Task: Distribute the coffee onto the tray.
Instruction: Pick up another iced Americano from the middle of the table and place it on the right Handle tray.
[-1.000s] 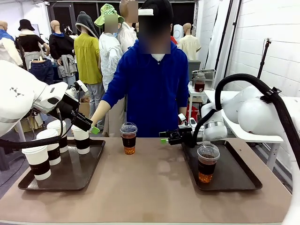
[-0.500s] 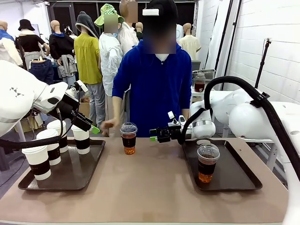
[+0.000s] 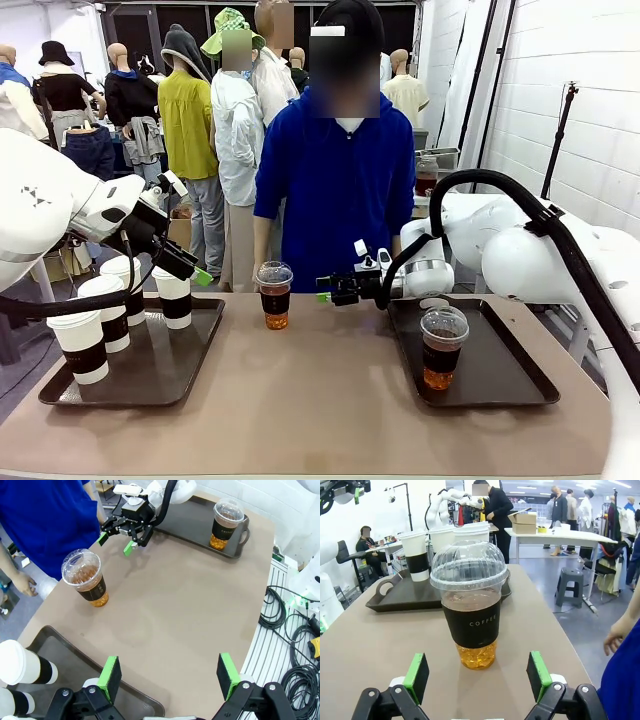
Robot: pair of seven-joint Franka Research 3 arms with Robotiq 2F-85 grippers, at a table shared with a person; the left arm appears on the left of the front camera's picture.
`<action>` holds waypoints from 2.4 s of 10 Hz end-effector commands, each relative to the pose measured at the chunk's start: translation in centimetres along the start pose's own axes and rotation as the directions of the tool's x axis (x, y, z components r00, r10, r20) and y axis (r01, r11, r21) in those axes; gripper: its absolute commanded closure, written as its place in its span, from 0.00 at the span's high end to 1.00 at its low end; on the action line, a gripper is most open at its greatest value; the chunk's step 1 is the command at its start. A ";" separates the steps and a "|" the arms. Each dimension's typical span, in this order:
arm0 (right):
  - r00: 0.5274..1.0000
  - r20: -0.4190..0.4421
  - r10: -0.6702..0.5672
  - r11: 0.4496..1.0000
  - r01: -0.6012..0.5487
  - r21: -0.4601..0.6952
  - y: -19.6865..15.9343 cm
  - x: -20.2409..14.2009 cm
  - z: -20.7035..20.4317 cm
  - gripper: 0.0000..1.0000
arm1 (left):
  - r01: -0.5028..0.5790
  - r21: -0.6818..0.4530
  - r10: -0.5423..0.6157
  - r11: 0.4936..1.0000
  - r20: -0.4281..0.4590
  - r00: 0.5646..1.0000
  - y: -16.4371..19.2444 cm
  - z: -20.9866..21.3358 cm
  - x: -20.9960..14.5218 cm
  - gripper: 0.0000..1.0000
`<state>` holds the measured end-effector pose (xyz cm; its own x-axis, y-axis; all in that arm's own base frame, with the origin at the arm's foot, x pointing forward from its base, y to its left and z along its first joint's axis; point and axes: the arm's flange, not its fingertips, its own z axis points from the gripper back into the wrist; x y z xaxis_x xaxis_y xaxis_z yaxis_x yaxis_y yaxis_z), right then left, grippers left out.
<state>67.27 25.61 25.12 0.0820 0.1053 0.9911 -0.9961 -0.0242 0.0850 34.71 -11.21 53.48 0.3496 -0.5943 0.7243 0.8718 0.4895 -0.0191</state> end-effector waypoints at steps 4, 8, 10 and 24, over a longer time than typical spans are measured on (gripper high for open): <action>1.000 -0.001 -0.001 1.000 0.001 0.000 0.0 0.0 0.0 1.00 | 0.009 -0.013 -0.009 1.000 0.010 1.000 0.3 -0.1 -0.2 1.00; 1.000 0.015 0.006 1.000 -0.006 0.018 -0.5 -0.2 -1.9 1.00 | 0.009 -0.013 -0.009 1.000 0.010 1.000 0.3 -0.1 -0.2 1.00; 1.000 0.015 0.004 1.000 -0.004 0.023 -0.9 -0.1 -3.3 1.00 | 0.009 -0.013 -0.009 1.000 0.010 1.000 0.3 -0.1 -0.2 1.00; 1.000 -0.011 -0.028 0.993 0.029 0.111 -2.0 -0.5 -9.3 1.00 | 0.009 -0.013 -0.009 1.000 0.010 1.000 0.3 -0.1 -0.2 1.00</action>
<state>67.87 34.11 23.29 0.0908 0.0930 0.9915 -0.9866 -0.1268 0.1022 34.71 -11.20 53.48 0.3500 -0.5942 0.7241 0.8716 0.4898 -0.0194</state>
